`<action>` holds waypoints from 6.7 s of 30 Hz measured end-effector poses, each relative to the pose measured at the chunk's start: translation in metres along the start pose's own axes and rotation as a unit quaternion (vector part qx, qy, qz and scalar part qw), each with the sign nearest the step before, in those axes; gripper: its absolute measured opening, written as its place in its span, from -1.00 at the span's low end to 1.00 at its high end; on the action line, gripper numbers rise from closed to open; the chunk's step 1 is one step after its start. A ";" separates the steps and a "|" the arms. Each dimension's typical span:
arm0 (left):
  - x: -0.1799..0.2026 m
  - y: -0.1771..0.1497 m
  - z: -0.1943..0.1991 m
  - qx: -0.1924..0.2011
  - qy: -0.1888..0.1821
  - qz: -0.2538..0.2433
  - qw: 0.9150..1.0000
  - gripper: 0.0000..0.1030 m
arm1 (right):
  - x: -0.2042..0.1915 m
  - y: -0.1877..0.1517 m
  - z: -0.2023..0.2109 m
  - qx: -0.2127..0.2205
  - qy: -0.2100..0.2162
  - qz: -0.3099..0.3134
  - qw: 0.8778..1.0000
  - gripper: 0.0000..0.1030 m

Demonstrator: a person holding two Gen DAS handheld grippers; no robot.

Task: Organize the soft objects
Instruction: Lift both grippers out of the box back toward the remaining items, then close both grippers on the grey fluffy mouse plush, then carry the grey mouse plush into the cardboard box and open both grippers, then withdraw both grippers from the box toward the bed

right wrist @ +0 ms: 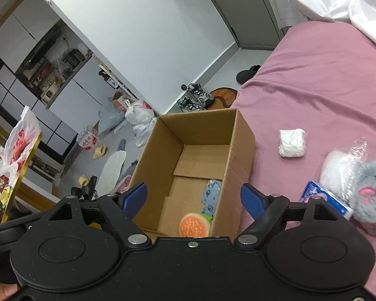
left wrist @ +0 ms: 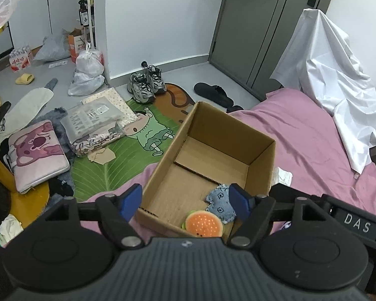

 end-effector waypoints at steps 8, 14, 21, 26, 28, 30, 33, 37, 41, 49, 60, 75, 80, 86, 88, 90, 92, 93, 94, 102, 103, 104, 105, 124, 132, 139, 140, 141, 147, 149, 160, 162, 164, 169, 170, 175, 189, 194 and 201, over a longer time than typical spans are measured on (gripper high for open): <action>0.015 -0.006 0.020 -0.002 -0.009 -0.010 1.000 0.58 | 0.010 0.001 0.025 -0.014 -0.022 0.010 1.000 0.81; 0.027 -0.010 0.032 0.001 -0.012 -0.016 1.000 0.63 | 0.022 0.007 0.046 -0.002 -0.036 0.008 0.999 0.93; 0.045 -0.016 0.039 0.001 -0.013 -0.017 1.000 0.63 | 0.045 0.016 0.065 0.021 -0.046 -0.009 0.999 1.00; 0.064 -0.020 0.042 0.003 -0.020 -0.026 0.999 0.63 | 0.060 0.021 0.076 0.032 -0.046 -0.027 0.998 1.00; 0.072 -0.022 0.042 0.004 -0.023 -0.028 0.999 0.63 | 0.068 0.020 0.078 0.032 -0.054 -0.034 0.997 1.00; 0.078 -0.024 0.042 0.003 -0.025 -0.026 0.999 0.63 | 0.076 0.019 0.079 0.032 -0.060 -0.043 0.997 1.00; 0.089 -0.028 0.039 0.003 -0.033 -0.024 0.999 0.63 | 0.090 0.017 0.082 0.032 -0.066 -0.061 0.995 1.00; 0.104 -0.036 0.035 -0.002 -0.043 -0.025 0.999 0.63 | 0.109 0.017 0.088 0.041 -0.071 -0.082 0.993 1.00; 0.119 -0.043 0.029 -0.007 -0.054 -0.023 0.998 0.63 | 0.131 0.018 0.097 0.050 -0.077 -0.112 0.989 1.00; 0.149 -0.052 0.017 -0.012 -0.087 -0.010 0.996 0.61 | 0.170 0.011 0.107 0.065 -0.086 -0.172 0.979 0.99; 0.188 -0.075 -0.020 -0.068 -0.122 0.018 0.990 0.08 | 0.205 -0.010 0.086 0.032 -0.074 -0.277 0.958 0.78; 0.212 -0.105 -0.074 -0.149 -0.136 0.108 0.974 -0.41 | 0.222 -0.023 0.061 0.011 -0.090 -0.328 0.940 0.39; 0.211 -0.110 -0.086 -0.158 -0.120 0.125 0.972 -0.44 | 0.229 -0.028 0.048 -0.005 -0.111 -0.337 0.935 0.39; 0.209 -0.111 -0.099 -0.160 -0.123 0.140 0.969 -0.48 | 0.235 -0.033 0.038 -0.011 -0.109 -0.358 0.927 -0.02; 0.209 -0.111 -0.100 -0.161 -0.130 0.142 0.968 -0.60 | 0.235 -0.035 0.040 -0.008 -0.109 -0.359 0.927 -0.08; 0.208 -0.110 -0.098 -0.157 -0.136 0.143 0.967 -0.69 | 0.234 -0.035 0.044 -0.001 -0.105 -0.362 0.926 -0.13; 0.208 -0.106 -0.093 -0.148 -0.145 0.142 0.968 -0.73 | 0.232 -0.035 0.049 0.011 -0.095 -0.366 0.926 -0.14; 0.209 -0.104 -0.090 -0.143 -0.149 0.140 0.968 -0.74 | 0.231 -0.034 0.051 0.016 -0.090 -0.365 0.927 -0.14; 0.209 -0.101 -0.087 -0.138 -0.152 0.138 0.969 -0.74 | 0.229 -0.032 0.054 0.021 -0.086 -0.363 0.928 -0.14; 0.207 -0.080 -0.060 -0.095 -0.173 0.127 0.972 -0.74 | 0.210 -0.018 0.069 0.063 -0.043 -0.326 0.942 -0.14; 0.205 -0.077 -0.056 -0.090 -0.174 0.128 0.972 -0.74 | 0.206 -0.015 0.068 0.065 -0.038 -0.319 0.945 -0.14; 0.202 -0.075 -0.053 -0.086 -0.174 0.131 0.972 -0.74 | 0.202 -0.013 0.069 0.068 -0.031 -0.309 0.948 -0.14; 0.200 -0.072 -0.051 -0.083 -0.174 0.134 0.972 -0.74 | 0.197 -0.011 0.070 0.070 -0.027 -0.298 0.952 -0.14; 0.127 -0.032 0.006 -0.001 -0.166 0.152 0.974 -0.78 | 0.104 0.009 0.069 0.086 0.065 -0.137 0.985 -0.15; 0.092 -0.024 0.015 0.015 -0.151 0.163 0.975 -0.78 | 0.068 0.004 0.051 0.085 0.077 -0.112 0.987 -0.18; 0.060 -0.020 0.018 0.023 -0.148 0.170 0.974 -0.78 | 0.042 0.000 0.039 0.086 0.081 -0.087 0.989 -0.18; 0.056 -0.019 0.018 0.025 -0.148 0.171 0.974 -0.78 | 0.039 -0.002 0.038 0.087 0.083 -0.084 0.989 -0.18; 0.052 -0.019 0.019 0.026 -0.149 0.173 0.973 -0.78 | 0.035 -0.003 0.036 0.088 0.084 -0.080 0.989 -0.18; 0.027 -0.016 0.014 0.025 -0.151 0.179 0.972 -0.78 | 0.019 -0.012 0.020 0.091 0.086 -0.079 0.989 -0.18; 0.017 -0.016 0.011 0.025 -0.150 0.180 0.972 -0.78 | 0.014 -0.013 0.016 0.093 0.085 -0.071 0.990 -0.18; -0.022 -0.012 -0.006 0.014 -0.145 0.194 0.970 -0.79 | -0.005 -0.019 -0.014 0.073 0.078 -0.060 0.992 -0.12; -0.028 -0.011 -0.010 0.011 -0.144 0.196 0.970 -0.80 | -0.009 -0.020 -0.016 0.071 0.073 -0.049 0.994 -0.11; -0.033 -0.010 -0.013 0.010 -0.142 0.198 0.970 -0.80 | -0.008 -0.019 -0.017 0.069 0.071 -0.050 0.994 -0.11; -0.039 -0.006 -0.020 0.008 -0.135 0.199 0.971 -0.88 | -0.008 -0.022 -0.023 0.057 0.061 -0.047 0.995 -0.10; -0.041 -0.005 -0.021 0.008 -0.131 0.200 0.971 -0.88 | -0.008 -0.023 -0.025 0.053 0.059 -0.046 0.996 -0.10; -0.051 -0.004 -0.021 0.009 -0.112 0.204 0.973 -0.81 | -0.009 -0.025 -0.026 0.045 0.050 -0.044 0.997 0.04; -0.040 -0.004 0.000 0.029 -0.046 0.141 0.989 0.41 | -0.005 -0.023 -0.012 0.044 0.032 -0.048 0.997 0.54; -0.041 -0.006 0.005 0.032 -0.014 0.141 0.989 0.50 | -0.007 -0.023 -0.009 0.028 0.027 -0.042 0.998 0.64; -0.036 -0.011 0.018 0.039 0.004 0.127 0.991 0.57 | -0.002 -0.022 0.000 0.026 0.012 -0.042 0.999 0.80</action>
Point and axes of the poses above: each gripper's, at about its wrist camera, not at the fingertips, and z roughly against the way its jaws point, x to its right, y to its top, the point moved 5 cm from there along -z, roughly the way its jaws point, and after that the axes turned 3 degrees about x, right-handed, at the moved point
